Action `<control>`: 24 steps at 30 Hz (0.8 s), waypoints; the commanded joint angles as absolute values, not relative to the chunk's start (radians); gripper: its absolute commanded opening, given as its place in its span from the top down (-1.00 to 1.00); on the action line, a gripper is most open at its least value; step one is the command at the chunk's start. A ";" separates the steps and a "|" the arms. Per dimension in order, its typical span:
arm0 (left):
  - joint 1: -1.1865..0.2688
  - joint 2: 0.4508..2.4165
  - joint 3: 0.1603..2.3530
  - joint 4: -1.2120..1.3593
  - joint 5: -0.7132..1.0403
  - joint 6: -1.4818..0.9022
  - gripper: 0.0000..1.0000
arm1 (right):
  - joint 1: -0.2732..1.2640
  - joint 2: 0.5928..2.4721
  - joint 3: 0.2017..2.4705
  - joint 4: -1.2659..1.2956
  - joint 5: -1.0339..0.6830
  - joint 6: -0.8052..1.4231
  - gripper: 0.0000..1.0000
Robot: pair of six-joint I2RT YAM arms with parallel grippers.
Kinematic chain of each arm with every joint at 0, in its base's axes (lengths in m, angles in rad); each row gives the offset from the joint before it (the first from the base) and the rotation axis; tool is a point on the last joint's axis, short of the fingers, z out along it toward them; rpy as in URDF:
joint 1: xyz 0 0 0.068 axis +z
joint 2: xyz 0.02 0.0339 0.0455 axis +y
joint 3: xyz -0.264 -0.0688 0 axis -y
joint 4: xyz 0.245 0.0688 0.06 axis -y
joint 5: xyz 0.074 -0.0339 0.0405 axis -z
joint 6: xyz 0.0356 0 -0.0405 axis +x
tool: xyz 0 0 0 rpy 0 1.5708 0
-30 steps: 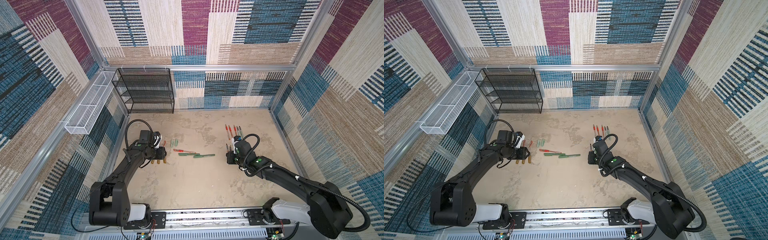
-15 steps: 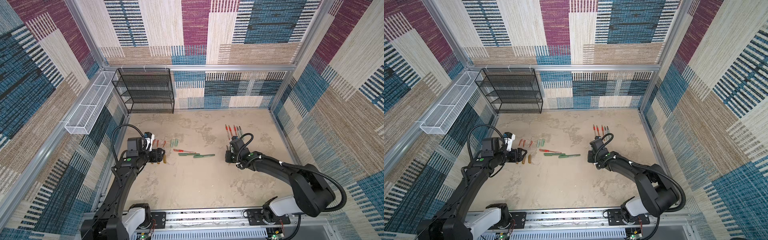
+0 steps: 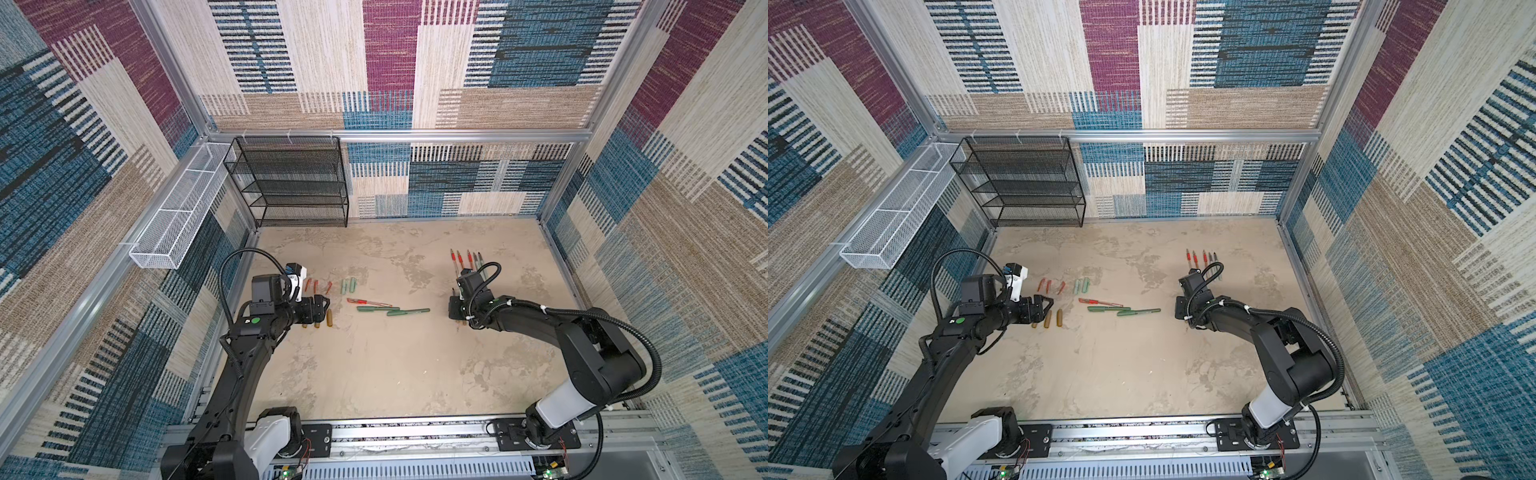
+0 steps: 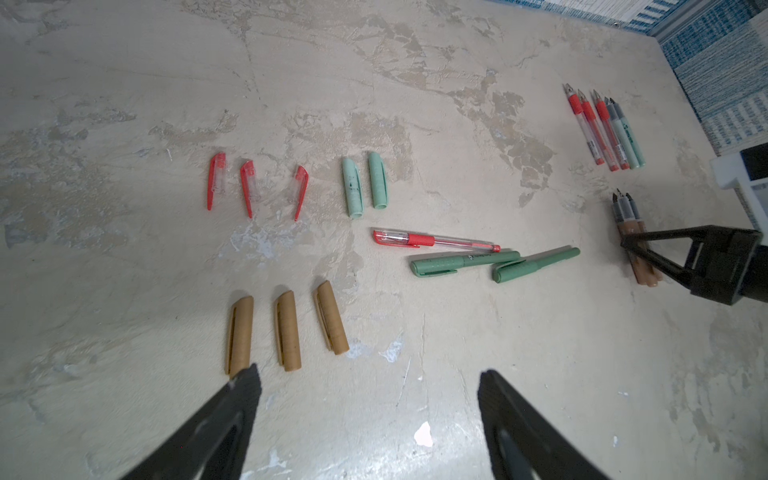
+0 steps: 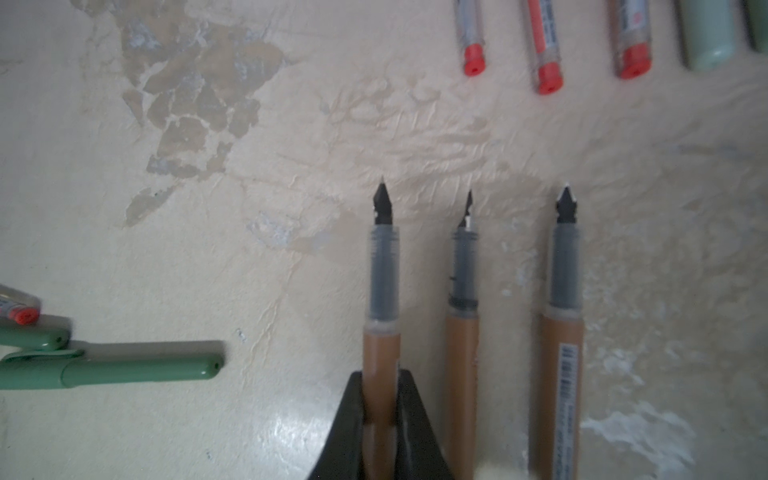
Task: Open the pen caps
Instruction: 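Lower the uncapped pen beside the other two tan pens and open the right gripper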
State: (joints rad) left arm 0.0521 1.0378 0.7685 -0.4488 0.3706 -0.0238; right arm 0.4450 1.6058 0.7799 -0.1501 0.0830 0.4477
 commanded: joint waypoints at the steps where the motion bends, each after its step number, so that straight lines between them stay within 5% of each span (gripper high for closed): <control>1: 0.054 1.037 0.769 -0.423 0.383 -0.017 -0.72 | 0.445 1.637 0.805 -0.141 0.105 0.442 0.88; 24: 0.061 1.050 0.781 -0.434 0.385 -0.035 -0.70 | 0.446 1.643 0.824 -0.182 0.107 0.457 0.57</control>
State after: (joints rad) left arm 0.0586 1.0473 0.7704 -0.4385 0.3725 -0.0273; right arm 0.4446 1.6451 0.8024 -0.1619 0.1146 0.4488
